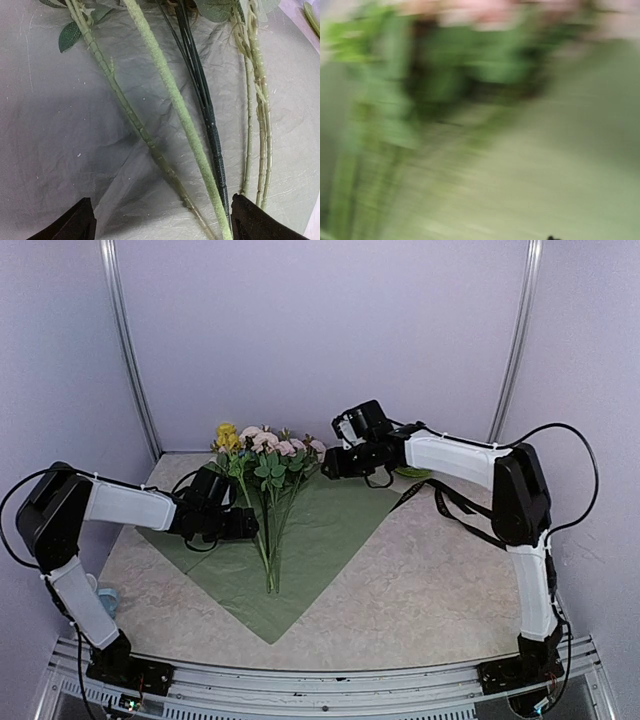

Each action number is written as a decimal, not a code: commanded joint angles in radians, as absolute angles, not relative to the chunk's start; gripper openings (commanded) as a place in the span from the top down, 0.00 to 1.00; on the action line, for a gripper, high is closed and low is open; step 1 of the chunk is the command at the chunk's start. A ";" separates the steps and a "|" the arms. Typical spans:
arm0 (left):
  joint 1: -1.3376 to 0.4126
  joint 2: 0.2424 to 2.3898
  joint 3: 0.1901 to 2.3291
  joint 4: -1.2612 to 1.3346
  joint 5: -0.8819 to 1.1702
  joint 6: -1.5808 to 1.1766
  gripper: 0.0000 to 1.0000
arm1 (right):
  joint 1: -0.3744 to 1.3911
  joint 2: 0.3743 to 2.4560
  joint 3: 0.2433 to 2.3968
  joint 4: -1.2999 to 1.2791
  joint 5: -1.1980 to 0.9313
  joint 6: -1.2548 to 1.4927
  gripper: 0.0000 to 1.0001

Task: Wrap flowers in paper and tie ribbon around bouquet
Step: Place the fake flower on the flattened wrapping paper, then move the flattened wrapping paper to the center of the board.

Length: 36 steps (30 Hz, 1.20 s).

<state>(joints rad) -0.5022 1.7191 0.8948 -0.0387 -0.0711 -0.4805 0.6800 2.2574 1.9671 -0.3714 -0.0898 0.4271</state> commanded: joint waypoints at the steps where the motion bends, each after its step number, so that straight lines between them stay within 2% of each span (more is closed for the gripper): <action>1: -0.497 1.678 0.897 -0.069 -0.087 -0.484 0.08 | 0.538 2.170 1.840 -0.604 0.075 0.275 0.35; 3: -0.494 1.668 0.891 -0.077 -0.092 -0.493 0.08 | 0.487 2.168 1.812 -0.630 0.072 0.267 0.29; 7: -0.485 1.651 0.871 -0.086 -0.093 -0.515 0.08 | 0.417 2.213 1.830 -0.630 0.017 0.202 0.28; 20: -0.435 1.652 0.794 -0.072 -0.025 -0.550 0.08 | 0.341 2.523 2.186 -0.750 -0.116 -0.015 0.21; 27: -0.432 1.694 0.792 -0.057 -0.011 -0.552 0.08 | 0.355 2.486 2.043 -0.757 -0.239 -0.018 0.28; 36: -0.407 1.768 0.775 -0.031 0.028 -0.549 0.08 | 0.362 2.392 1.901 -0.600 -0.648 0.045 0.35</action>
<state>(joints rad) -0.4297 1.6951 0.8021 -0.0105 -0.0235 -0.5446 0.3527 2.4062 1.9621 -0.6258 -0.4007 -0.0116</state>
